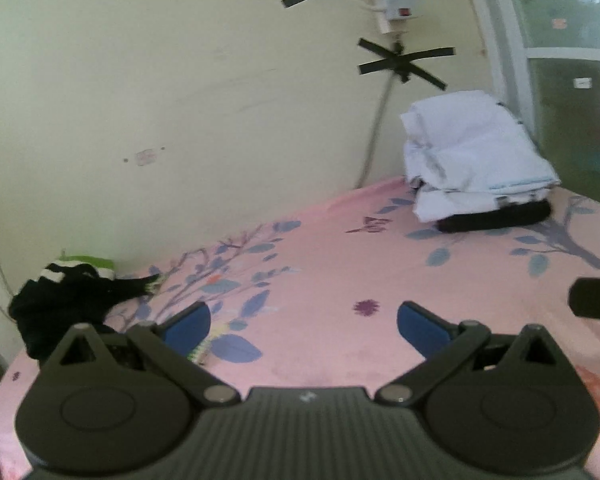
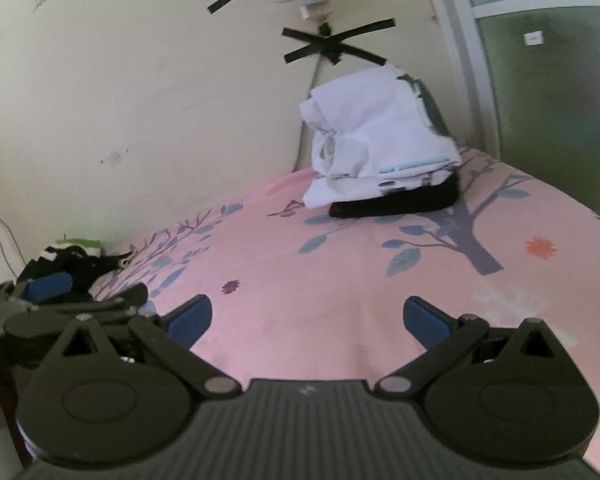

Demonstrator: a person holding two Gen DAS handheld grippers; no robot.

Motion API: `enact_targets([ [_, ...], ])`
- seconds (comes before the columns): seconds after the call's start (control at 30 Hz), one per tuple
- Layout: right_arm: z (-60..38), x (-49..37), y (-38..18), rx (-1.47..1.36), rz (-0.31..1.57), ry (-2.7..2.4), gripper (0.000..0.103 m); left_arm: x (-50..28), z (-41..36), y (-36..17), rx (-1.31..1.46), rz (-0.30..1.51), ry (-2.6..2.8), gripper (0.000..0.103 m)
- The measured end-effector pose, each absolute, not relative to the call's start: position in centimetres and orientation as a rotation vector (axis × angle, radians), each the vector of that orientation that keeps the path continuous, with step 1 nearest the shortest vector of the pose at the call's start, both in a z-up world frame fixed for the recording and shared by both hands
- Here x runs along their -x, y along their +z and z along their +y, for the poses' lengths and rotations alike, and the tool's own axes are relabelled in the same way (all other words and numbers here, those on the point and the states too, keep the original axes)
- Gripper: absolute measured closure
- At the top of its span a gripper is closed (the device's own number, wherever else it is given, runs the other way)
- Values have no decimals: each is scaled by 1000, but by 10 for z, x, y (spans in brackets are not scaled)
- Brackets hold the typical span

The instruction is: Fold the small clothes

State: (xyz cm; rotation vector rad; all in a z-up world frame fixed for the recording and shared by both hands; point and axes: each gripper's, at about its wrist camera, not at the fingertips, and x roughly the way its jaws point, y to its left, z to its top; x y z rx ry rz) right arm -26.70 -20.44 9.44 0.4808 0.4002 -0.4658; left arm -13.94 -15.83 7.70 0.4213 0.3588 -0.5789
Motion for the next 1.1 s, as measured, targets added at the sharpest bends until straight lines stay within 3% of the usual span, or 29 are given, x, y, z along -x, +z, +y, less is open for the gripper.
enact_targets([
  [1.1,-198,278,87,-491,416,-495,6,153,-159,68,-431,385,-620,0],
])
